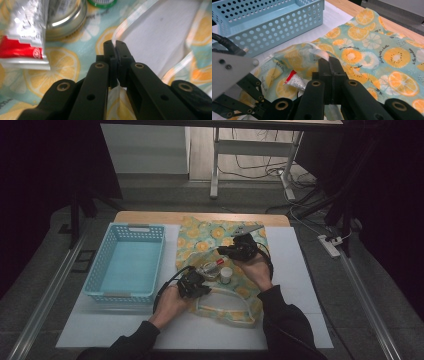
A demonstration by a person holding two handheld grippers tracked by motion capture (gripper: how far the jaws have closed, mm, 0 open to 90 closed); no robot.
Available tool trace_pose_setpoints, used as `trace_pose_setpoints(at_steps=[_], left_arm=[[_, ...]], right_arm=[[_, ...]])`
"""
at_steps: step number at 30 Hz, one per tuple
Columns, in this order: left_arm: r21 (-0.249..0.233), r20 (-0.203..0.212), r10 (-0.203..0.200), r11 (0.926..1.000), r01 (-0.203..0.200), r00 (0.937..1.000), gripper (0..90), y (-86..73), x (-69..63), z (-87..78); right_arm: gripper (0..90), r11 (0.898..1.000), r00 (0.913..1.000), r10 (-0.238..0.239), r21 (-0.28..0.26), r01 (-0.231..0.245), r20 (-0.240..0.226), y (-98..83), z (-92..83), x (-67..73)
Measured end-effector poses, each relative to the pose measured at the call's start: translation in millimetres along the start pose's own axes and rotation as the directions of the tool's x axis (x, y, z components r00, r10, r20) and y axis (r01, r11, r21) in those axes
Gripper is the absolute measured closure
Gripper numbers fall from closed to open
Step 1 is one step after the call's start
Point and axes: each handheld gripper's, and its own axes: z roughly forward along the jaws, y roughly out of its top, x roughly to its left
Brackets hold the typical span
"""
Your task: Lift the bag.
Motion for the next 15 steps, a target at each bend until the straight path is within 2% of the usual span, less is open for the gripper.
trace_pose_setpoints(at_steps=[2, 4, 15], left_arm=[[-0.022, 0.011, -0.014, 0.9997, 0.014, 0.9998, 89.0, 1.0, 1.3, -3.8], [-0.025, 0.013, 0.017, 0.9995, -0.017, 0.9998, 88.9, 2.2, 1.5, -7.2], [-0.059, 0.023, 0.021, 0.9981, -0.02, 0.9995, 89.0, 10.2, 0.8, -18.0]], right_arm=[[90.0, 1.0, 1.0, 0.002, 0.0, -0.002, -0.005, 0.5, -0.6, 0.4], [90.0, 1.0, 1.0, -0.001, 0.0, 0.001, -0.009, 1.5, -0.9, 1.5], [90.0, 1.0, 0.9997, -0.008, -0.004, 0.008, -0.024, 8.9, -8.0, 5.2]])
